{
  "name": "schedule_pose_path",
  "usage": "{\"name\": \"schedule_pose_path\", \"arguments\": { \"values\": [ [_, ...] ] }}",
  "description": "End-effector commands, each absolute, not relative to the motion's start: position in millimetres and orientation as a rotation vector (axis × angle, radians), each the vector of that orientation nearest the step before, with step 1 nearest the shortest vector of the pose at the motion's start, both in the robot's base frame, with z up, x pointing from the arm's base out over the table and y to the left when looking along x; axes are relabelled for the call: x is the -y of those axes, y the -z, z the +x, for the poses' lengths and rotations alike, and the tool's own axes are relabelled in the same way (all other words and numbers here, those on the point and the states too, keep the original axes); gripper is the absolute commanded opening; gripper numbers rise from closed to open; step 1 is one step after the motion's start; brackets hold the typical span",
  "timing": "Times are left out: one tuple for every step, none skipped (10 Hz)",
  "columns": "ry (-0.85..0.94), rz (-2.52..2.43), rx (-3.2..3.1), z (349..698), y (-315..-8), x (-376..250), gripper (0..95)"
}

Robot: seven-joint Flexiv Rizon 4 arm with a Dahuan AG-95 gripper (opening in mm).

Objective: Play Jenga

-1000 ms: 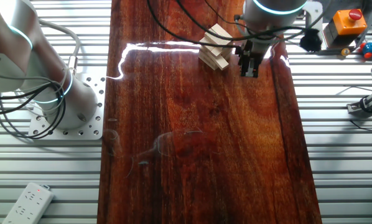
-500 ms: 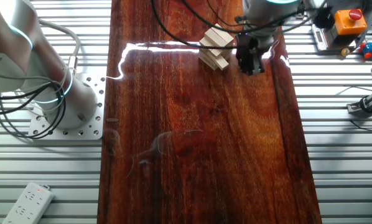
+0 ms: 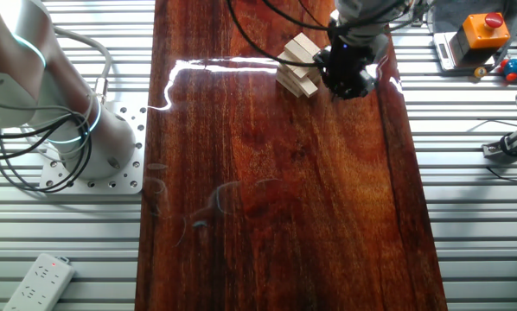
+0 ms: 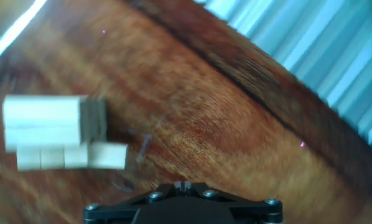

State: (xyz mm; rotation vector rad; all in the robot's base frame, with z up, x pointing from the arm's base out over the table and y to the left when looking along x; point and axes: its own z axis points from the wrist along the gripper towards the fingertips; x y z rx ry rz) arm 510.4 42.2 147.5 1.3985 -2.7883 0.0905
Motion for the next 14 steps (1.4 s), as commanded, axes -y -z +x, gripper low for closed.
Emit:
{"name": "schedule_pose_path", "arguments": {
  "values": [
    [-0.187, 2.299, 2.07, 510.0, -146.9, -42.1, 0.0],
    [-0.176, 2.365, 1.999, 510.0, -146.9, -42.1, 0.0],
    [-0.176, 2.405, 1.947, 510.0, -146.9, -42.1, 0.0],
    [-0.18, 2.455, 1.878, 510.0, -146.9, -42.1, 0.0],
    [-0.18, 2.492, 1.83, 510.0, -146.9, -42.1, 0.0],
    [-0.188, 2.56, 1.743, 510.1, -146.7, -42.7, 0.0],
    [-0.19, 2.593, 1.698, 510.2, -146.5, -43.4, 0.0],
    [-0.193, 2.641, 1.634, 510.3, -146.0, -45.5, 0.0],
    [-0.196, 2.671, 1.597, 510.5, -145.4, -47.8, 0.0],
    [-0.2, 2.685, 1.587, 510.6, -145.2, -48.3, 0.0],
    [-0.191, 2.722, 1.579, 510.6, -145.1, -48.3, 0.0],
    [-0.183, 2.751, 1.568, 510.6, -145.1, -48.4, 0.0],
    [-0.184, 2.764, 1.558, 510.6, -145.1, -48.4, 0.0],
    [-0.191, 2.773, 1.548, 510.7, -145.1, -48.4, 0.0]
  ]
}}
